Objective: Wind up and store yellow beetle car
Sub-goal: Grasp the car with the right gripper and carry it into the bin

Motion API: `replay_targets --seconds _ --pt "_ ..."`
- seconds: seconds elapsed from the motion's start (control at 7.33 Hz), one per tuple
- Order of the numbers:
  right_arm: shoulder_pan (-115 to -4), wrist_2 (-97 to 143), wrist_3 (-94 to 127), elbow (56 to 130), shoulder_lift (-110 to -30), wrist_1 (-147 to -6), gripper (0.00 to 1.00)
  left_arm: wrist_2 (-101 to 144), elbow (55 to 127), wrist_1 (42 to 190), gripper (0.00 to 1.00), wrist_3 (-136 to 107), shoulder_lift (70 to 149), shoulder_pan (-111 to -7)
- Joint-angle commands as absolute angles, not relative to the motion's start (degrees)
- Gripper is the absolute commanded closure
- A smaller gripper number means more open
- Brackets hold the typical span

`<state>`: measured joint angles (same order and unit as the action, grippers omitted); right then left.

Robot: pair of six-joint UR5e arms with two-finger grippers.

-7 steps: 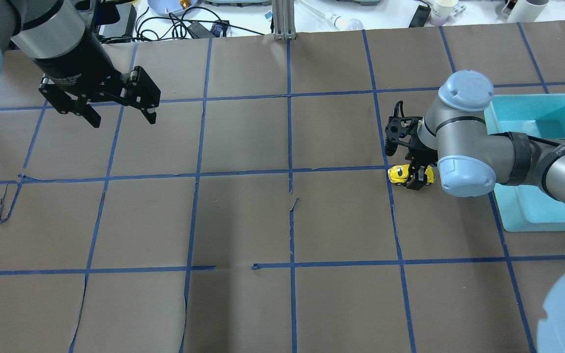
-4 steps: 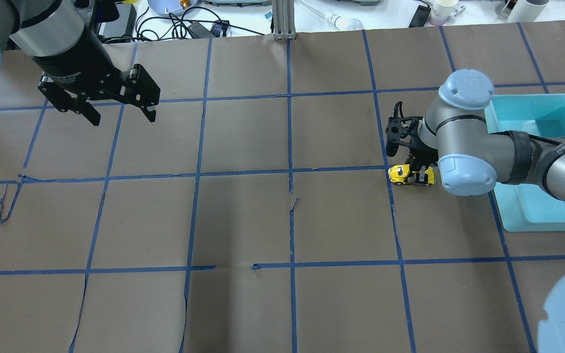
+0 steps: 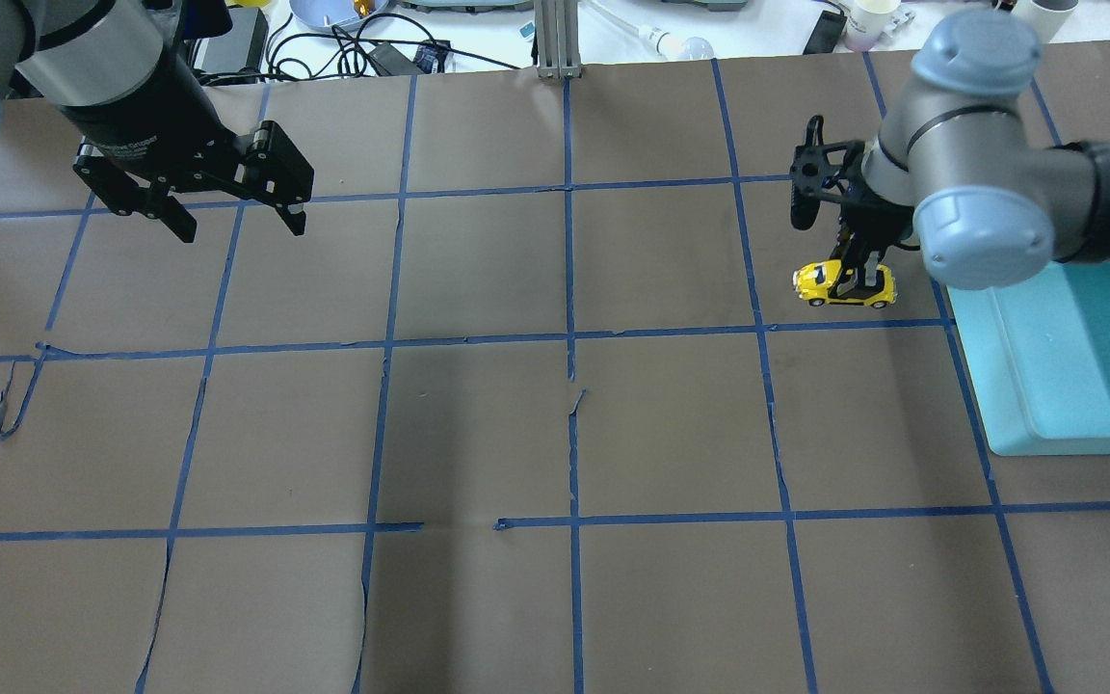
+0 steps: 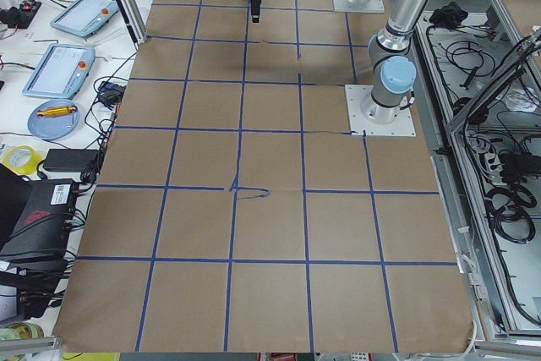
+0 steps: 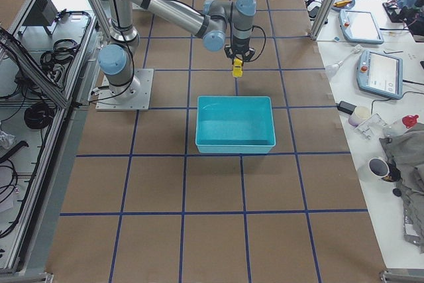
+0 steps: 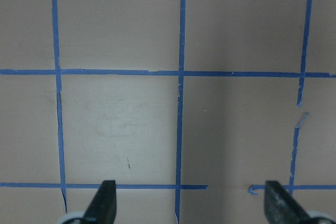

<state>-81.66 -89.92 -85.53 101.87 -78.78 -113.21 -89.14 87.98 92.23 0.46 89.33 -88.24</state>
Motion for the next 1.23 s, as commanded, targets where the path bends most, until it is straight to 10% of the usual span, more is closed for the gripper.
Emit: replay_targets --seconds 0.0,1.09 --pt "-75.09 -89.91 -89.09 93.81 -81.64 -101.72 1.0 -89.12 88.24 92.2 0.0 0.53 89.21 -88.24" --pt "-52.56 -89.47 -114.86 98.16 -69.8 -114.22 1.0 -89.12 87.89 92.11 0.0 0.53 89.56 -88.07"
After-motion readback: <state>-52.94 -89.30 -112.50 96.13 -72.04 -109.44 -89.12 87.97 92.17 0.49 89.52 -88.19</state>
